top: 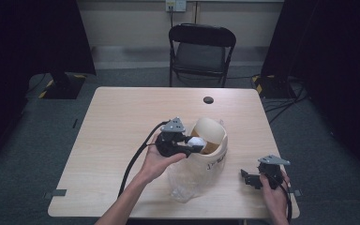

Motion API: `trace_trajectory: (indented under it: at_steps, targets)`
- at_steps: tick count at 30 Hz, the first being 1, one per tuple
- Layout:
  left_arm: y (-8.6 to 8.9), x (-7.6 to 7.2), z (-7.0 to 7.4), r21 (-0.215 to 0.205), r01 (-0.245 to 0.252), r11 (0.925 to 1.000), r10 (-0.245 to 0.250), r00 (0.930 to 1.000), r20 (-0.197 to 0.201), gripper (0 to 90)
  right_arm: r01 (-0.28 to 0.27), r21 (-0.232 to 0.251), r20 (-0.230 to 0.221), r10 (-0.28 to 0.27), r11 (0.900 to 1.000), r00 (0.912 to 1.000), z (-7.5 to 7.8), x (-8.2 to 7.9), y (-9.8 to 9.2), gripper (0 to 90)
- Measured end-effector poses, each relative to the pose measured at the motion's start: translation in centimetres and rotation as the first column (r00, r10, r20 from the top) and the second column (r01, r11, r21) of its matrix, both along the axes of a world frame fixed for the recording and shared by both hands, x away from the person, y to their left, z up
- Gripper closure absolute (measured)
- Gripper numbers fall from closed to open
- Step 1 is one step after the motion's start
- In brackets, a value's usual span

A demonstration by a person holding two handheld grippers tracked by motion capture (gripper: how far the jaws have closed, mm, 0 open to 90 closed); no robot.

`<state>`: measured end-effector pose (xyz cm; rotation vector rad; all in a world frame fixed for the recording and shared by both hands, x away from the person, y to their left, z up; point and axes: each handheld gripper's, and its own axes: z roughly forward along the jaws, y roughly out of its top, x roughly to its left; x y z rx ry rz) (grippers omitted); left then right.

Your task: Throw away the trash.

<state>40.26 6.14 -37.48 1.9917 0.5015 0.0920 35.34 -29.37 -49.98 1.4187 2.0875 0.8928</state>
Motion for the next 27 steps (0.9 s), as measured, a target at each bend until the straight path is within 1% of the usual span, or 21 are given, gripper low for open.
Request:
trace_trajectory:
  at_steps: [2,3,4,5,6,7,10,13,15,18,19,21,23,24,25,27]
  targets:
    - [-0.3,0.0,0.0,0.001,0.005,1.0000,-0.005,1.0000,0.000,58.2,0.000,0.000,0.000,0.000,1.000,1.0000,0.0,0.0,0.0,9.5]
    - [-0.5,0.0,0.0,0.011,0.009,0.9999,-0.009,1.0000,0.001,58.2,0.000,0.000,0.000,0.000,1.000,1.0000,0.0,0.0,0.0,9.5]
    - [-0.7,0.0,-0.1,0.011,0.011,0.9999,-0.011,0.9999,0.003,58.0,0.000,0.000,0.000,0.000,1.000,1.0000,0.0,0.0,0.0,9.5]
    - [-1.1,0.0,-0.1,0.022,0.012,0.9997,-0.012,0.9999,-0.003,57.9,0.000,0.000,0.000,0.000,1.000,1.0000,0.0,0.0,0.0,9.5]
    - [-1.1,0.0,-0.1,0.022,0.012,0.9997,-0.012,0.9999,-0.003,57.8,0.000,0.000,0.000,0.000,1.000,1.0000,0.0,0.0,0.0,9.5]
    - [-1.5,0.1,-0.1,0.040,0.013,0.9991,-0.014,0.9999,0.002,57.8,0.000,0.000,0.000,0.000,1.000,1.0000,0.0,0.0,0.0,9.5]
    - [-2.2,0.3,-0.2,0.051,0.006,0.9987,-0.005,0.9999,-0.012,57.6,0.000,0.000,0.000,0.000,1.000,1.0000,0.0,0.0,0.0,9.5]
    - [-2.9,0.6,-0.2,0.078,0.004,0.9970,-0.003,0.9998,-0.018,57.4,0.000,0.000,0.000,0.000,1.000,1.0000,0.0,0.0,0.0,9.5]
    - [-3.0,0.6,-0.2,0.079,0.003,0.9969,-0.001,0.9998,-0.021,57.4,0.000,0.000,0.000,0.000,1.000,1.0000,0.0,0.0,0.0,9.5]
    - [-3.1,0.8,-0.4,0.093,-0.002,0.9956,0.004,0.9997,-0.025,56.7,0.000,0.000,0.000,0.000,1.000,1.0000,0.0,0.0,0.0,9.5]
    - [-3.1,0.9,-0.4,0.088,-0.003,0.9961,0.006,0.9996,-0.027,54.1,0.000,0.000,0.000,0.000,1.000,1.0000,0.0,0.0,0.0,9.5]
    - [-3.0,0.8,-0.2,0.083,-0.006,0.9965,0.007,0.9998,-0.016,47.6,0.000,0.000,0.000,0.000,1.000,1.0000,0.0,0.0,0.0,9.5]
    - [-2.8,0.7,-0.2,0.081,-0.010,0.9966,0.012,0.9998,-0.015,44.0,0.000,0.000,0.000,0.000,1.000,1.0000,0.0,0.0,0.0,9.5]
    - [-2.7,0.8,-0.2,0.069,-0.011,0.9975,0.012,0.9997,-0.019,44.0,0.000,0.000,0.000,0.000,1.000,1.0000,0.0,0.0,0.0,9.5]
    - [-2.5,0.7,-0.2,0.062,-0.006,0.9980,0.007,0.9998,-0.018,41.8,0.000,0.000,0.000,0.000,1.000,1.0000,0.0,0.0,0.0,9.5]
    - [-2.5,0.7,-0.1,0.067,-0.007,0.9977,0.008,0.9999,-0.015,40.8,0.000,0.000,0.000,0.000,1.000,1.0000,0.0,0.0,0.0,9.5]
